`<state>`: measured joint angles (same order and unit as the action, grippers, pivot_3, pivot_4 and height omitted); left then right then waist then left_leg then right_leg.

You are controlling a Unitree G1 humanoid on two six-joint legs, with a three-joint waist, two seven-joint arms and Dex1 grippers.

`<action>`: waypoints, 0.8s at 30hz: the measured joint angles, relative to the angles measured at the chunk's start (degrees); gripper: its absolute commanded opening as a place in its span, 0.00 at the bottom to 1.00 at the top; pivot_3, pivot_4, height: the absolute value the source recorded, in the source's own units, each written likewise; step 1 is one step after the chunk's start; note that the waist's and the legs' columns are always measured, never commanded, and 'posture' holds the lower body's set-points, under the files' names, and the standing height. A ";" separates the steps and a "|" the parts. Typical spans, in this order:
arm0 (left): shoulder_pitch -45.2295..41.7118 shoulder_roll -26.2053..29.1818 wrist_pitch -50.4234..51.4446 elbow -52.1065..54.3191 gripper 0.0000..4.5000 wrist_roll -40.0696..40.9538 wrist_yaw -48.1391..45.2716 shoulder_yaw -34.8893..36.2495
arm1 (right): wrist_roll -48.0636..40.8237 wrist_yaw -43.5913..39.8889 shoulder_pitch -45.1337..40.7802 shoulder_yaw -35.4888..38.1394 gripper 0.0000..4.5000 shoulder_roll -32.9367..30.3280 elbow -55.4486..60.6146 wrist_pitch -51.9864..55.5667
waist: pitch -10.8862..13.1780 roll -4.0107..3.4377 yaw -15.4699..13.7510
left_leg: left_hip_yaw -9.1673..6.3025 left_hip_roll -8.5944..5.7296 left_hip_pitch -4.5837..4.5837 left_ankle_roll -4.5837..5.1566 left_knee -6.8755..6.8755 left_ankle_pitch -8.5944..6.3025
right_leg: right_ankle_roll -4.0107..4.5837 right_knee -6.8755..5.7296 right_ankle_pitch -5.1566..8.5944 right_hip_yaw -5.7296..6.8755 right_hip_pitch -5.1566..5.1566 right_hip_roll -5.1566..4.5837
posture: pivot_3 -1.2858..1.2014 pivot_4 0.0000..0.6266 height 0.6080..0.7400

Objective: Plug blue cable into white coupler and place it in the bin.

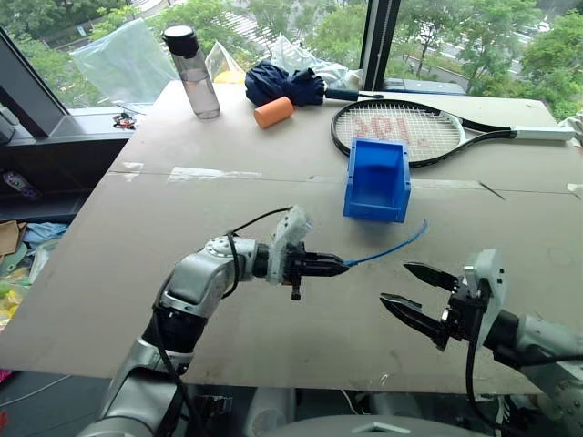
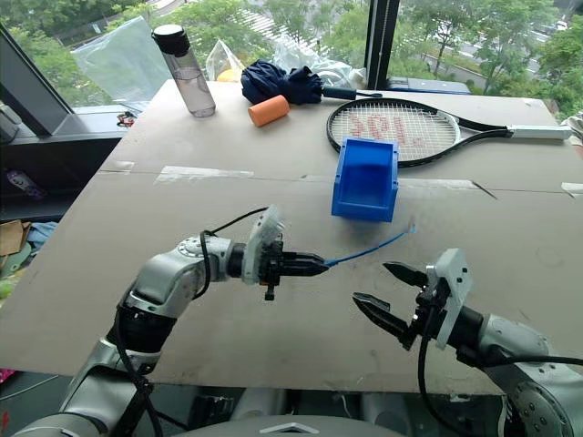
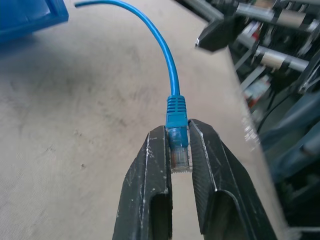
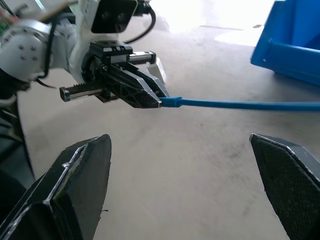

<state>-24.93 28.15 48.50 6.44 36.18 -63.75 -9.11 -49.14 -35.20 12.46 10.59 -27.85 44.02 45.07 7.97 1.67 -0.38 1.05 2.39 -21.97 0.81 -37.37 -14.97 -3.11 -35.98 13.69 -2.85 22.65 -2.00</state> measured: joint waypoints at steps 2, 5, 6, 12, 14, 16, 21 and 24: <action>-0.51 -1.38 6.25 1.89 0.01 5.95 2.40 3.54 | -6.13 3.67 -4.38 -1.22 1.00 2.85 -0.90 2.22 | 0.00 -0.01 0.15 | -0.04 -0.02 -0.01 0.00 0.00 0.00 | -0.05 -0.01 -0.03 0.04 0.00 0.00 | 0.52 0.24 1.00; -1.04 -2.12 11.72 4.15 0.01 11.51 5.58 7.25 | -12.72 8.62 -11.29 -2.88 1.00 6.23 -3.43 3.89 | 0.01 -0.02 0.62 | -0.10 -0.02 -0.02 0.00 0.01 0.00 | -0.16 -0.02 -0.10 0.07 0.01 0.00 | 0.52 0.24 1.00; -1.02 -2.02 12.43 4.89 0.01 12.27 6.43 7.82 | -14.35 10.02 -13.40 -3.46 1.00 6.81 -4.51 4.47 | 0.00 -0.02 0.72 | -0.13 -0.02 -0.01 0.00 0.02 0.00 | -0.19 -0.03 -0.12 0.11 -0.02 0.00 | 0.52 0.24 1.00; -0.25 -3.25 16.20 7.69 0.01 17.65 11.93 11.21 | -23.39 17.20 -19.25 -5.32 1.00 9.01 -9.30 6.32 | 0.01 -0.02 0.98 | -0.19 -0.02 -0.08 0.00 0.05 0.00 | -0.19 -0.02 -0.13 0.17 0.01 0.00 | 0.52 0.24 1.00; 0.03 -3.57 16.95 9.06 0.01 19.52 13.31 12.03 | -26.27 18.66 -20.81 -5.56 1.00 8.89 -9.50 6.69 | 0.01 -0.02 1.07 | -0.19 -0.02 -0.07 0.00 0.05 0.00 | -0.20 -0.02 -0.13 0.16 0.01 0.00 | 0.52 0.24 1.00; 0.74 -3.55 17.54 10.59 0.00 21.18 14.60 12.50 | -29.12 19.88 -21.87 -5.97 0.94 8.35 -9.98 7.15 | 0.01 -0.02 1.13 | -0.19 -0.02 -0.06 0.00 0.05 0.00 | -0.20 -0.02 -0.13 0.17 0.01 0.00 | 0.52 0.24 1.00; 1.17 -3.48 18.53 11.21 0.00 24.34 17.26 13.52 | -32.51 21.72 -22.84 -6.29 0.71 6.61 -11.60 7.24 | 0.01 -0.02 1.13 | -0.16 -0.03 -0.06 0.00 0.05 0.00 | -0.19 -0.02 -0.13 0.15 0.01 0.00 | 0.52 0.24 1.00; 1.19 -3.41 18.54 11.89 0.00 25.41 18.31 13.55 | -33.65 22.12 -23.16 -6.39 0.71 5.57 -11.66 7.25 | 0.01 -0.02 1.11 | -0.18 -0.03 -0.06 0.00 0.05 0.00 | -0.19 -0.02 -0.12 0.17 0.01 0.00 | 0.52 0.24 1.00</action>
<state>-23.75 24.75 67.04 18.32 61.60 -45.43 4.44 -82.80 -13.08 -10.70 4.20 -22.28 32.36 52.32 7.98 1.65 0.73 0.87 2.36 -22.04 0.81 -37.32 -14.97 -3.30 -36.00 13.57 -2.68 22.66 -2.00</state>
